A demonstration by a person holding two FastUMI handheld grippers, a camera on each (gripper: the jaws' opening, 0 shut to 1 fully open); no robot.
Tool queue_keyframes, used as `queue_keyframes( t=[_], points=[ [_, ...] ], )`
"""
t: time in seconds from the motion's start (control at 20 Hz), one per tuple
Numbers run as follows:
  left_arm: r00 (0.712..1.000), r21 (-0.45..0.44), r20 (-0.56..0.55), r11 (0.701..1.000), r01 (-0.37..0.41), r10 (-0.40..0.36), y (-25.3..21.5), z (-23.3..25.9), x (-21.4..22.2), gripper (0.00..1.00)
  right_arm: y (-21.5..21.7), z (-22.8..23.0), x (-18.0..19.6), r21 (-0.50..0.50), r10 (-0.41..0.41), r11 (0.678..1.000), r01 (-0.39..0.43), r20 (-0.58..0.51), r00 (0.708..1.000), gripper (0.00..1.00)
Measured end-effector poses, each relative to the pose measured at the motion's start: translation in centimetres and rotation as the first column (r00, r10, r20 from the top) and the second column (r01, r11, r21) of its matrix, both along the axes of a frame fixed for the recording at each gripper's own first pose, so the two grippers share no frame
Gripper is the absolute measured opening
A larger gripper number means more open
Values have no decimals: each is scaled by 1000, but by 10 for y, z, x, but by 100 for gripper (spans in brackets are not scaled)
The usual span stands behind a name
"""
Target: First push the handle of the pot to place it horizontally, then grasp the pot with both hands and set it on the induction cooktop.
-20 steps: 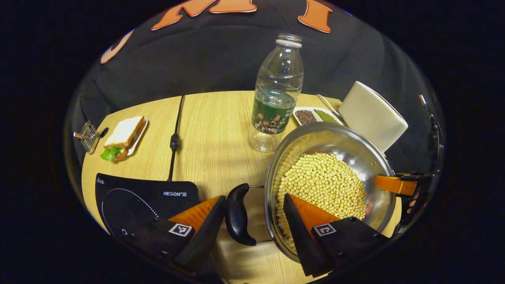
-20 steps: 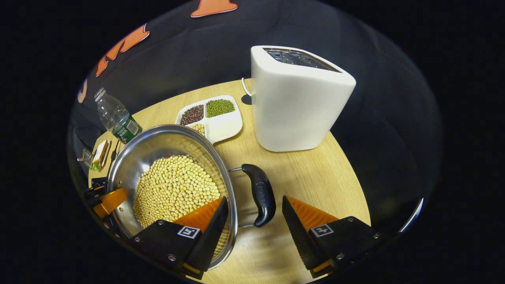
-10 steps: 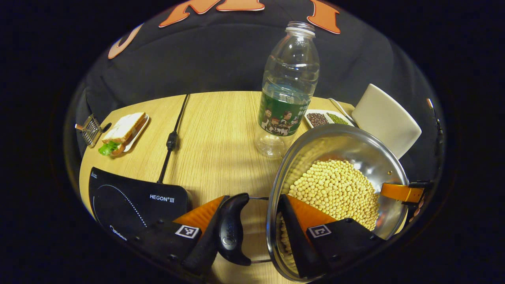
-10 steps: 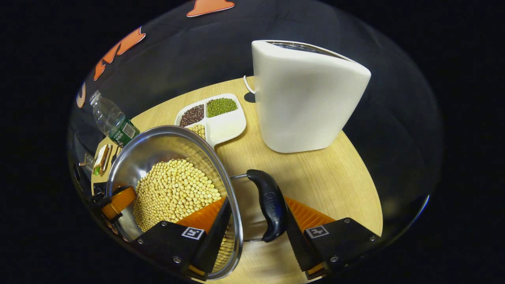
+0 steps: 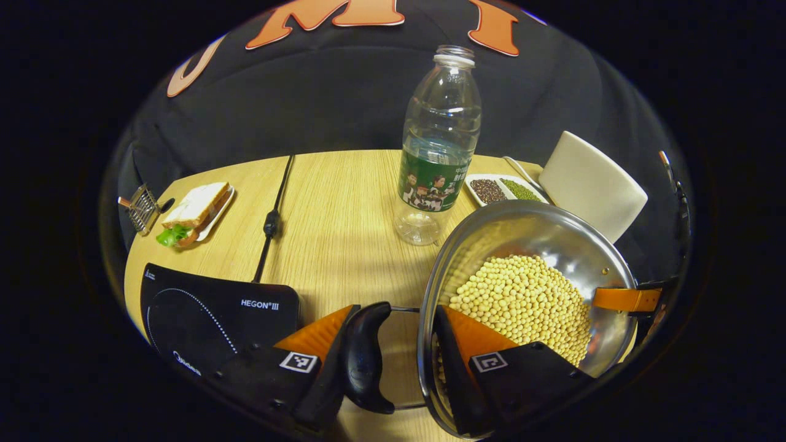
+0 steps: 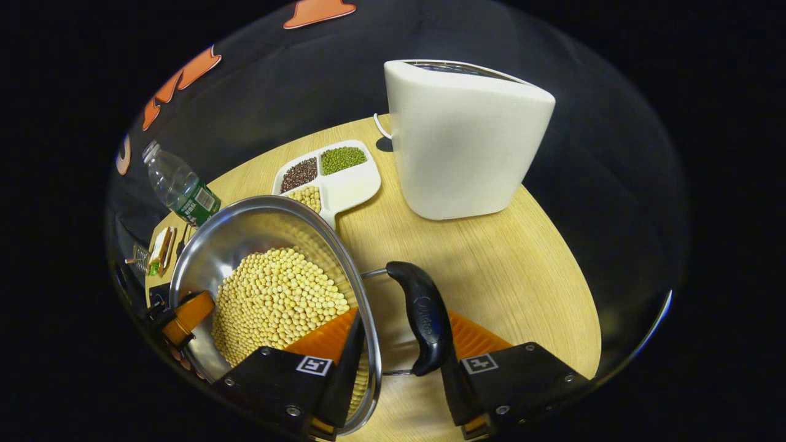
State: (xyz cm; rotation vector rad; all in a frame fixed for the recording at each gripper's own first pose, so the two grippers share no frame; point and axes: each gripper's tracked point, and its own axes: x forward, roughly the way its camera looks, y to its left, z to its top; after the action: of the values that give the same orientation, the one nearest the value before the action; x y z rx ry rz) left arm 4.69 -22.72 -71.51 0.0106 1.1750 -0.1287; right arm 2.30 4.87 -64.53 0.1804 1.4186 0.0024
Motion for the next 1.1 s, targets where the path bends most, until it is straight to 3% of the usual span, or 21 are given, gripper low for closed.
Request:
queue_keyframes(
  t=[0.2, 0.25, 0.5, 0.6, 0.7, 1.1],
  points=[
    [998, 1, 68, 1000, 8, -8, 12, 16, 5, 74, -2, -1, -3, -7, -6, 1000, 6, 63, 998, 62],
    [997, 3, 77, 1000, 4, -4, 17, 21, 7, 74, -1, -3, -5, -7, -1, 1000, 1, 75, 997, 58],
    [994, 6, 106, 1000, -22, 21, 28, 38, 12, 76, 0, -3, -2, -3, 27, 1000, -27, 123, 992, 62],
    [992, 14, 121, 999, -33, 31, 33, 48, 14, 76, -1, -4, -1, 12, 50, 999, -52, 142, 989, 58],
    [989, 26, 140, 999, -41, 37, 35, 57, 13, 76, 0, -8, -1, 29, 55, 998, -61, 155, 986, 62],
    [980, 43, 165, 992, -116, 107, 58, 89, 5, 76, -6, -11, 12, 37, 136, 988, -147, 207, 969, 61]
  ],
)
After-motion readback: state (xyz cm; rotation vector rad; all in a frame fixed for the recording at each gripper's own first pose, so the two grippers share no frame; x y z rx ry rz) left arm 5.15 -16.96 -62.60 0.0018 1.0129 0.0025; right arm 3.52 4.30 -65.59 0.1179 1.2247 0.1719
